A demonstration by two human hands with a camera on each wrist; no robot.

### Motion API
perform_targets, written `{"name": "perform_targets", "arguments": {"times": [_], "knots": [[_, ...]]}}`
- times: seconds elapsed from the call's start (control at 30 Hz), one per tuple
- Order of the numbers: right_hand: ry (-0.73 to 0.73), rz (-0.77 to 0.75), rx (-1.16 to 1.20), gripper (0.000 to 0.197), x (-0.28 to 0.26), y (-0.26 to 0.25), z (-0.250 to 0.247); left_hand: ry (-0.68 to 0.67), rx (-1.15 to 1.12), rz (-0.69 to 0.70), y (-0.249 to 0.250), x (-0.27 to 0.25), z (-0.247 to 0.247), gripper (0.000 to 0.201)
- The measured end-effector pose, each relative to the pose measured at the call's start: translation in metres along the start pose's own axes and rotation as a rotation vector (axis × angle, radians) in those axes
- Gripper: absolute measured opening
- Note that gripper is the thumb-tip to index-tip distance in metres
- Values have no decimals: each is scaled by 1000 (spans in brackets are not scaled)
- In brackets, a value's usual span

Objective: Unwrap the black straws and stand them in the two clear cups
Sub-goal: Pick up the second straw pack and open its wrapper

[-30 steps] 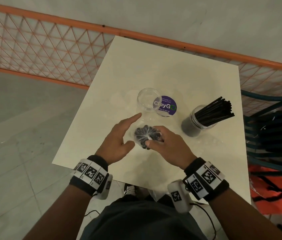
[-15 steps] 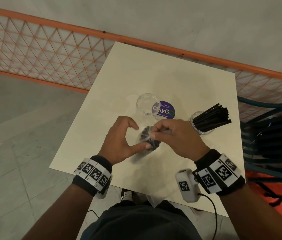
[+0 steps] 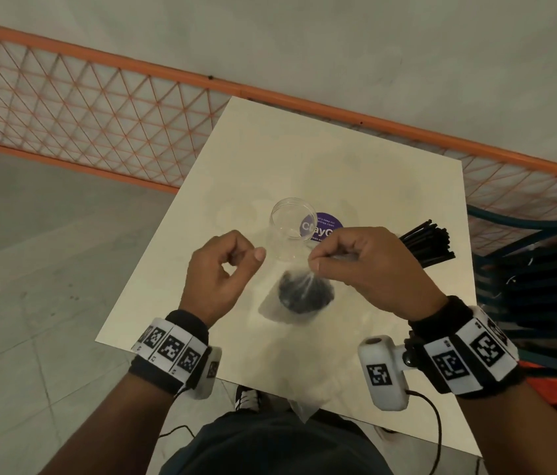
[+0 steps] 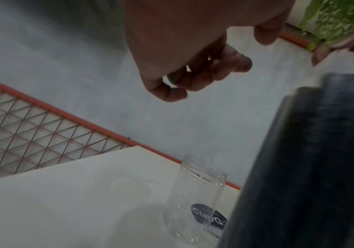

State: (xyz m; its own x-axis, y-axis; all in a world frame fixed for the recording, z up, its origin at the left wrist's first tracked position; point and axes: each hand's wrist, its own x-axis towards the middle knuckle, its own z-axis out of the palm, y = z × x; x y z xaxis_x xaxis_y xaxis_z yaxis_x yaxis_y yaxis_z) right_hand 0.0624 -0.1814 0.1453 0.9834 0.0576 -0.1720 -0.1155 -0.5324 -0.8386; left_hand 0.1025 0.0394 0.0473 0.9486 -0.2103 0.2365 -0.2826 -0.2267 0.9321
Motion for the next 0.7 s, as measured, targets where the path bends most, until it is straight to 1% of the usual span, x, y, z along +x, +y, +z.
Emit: {"name": "perform_targets", "arguments": {"times": [0.03,0.07,0.17,0.23,0.3,0.33,0.43,0.5,0.57,0.63,0.67,0.7], "knots": [[-21,-1,-8,4,-1,-1,0,-30,-8,7,0,2,-1,23],[-33,1,-11,5,-1,-3,0,-83,-5,8,2,4,0,23],[-33,-2,7,5,-2,-6,-1,-300,-1,47,6,7,4,58],[-20,-15,4,5,-1,-8,-3,-384,8,77,8,7,13,71],[6,-32,30,5,1,-9,-5,-386,23,56,8,5,22,74],[19,-40,47,6,2,-9,-6,-364,39,41,7,4,27,71],[39,-54,44,15,7,-4,-6,-312,65,19,0,2,36,45],[59,-49,28,15,10,0,-5,-313,56,-11,-5,2,38,37],[95,-30,42,14,12,3,-2,-322,55,-19,-6,1,37,37],[110,-21,119,15,14,4,0,-357,9,-24,-7,-2,35,38],[109,-19,168,16,14,3,2,-376,-11,-32,-8,-4,36,42],[105,-17,206,16,15,3,4,-393,-17,-56,-9,-5,36,50]]}}
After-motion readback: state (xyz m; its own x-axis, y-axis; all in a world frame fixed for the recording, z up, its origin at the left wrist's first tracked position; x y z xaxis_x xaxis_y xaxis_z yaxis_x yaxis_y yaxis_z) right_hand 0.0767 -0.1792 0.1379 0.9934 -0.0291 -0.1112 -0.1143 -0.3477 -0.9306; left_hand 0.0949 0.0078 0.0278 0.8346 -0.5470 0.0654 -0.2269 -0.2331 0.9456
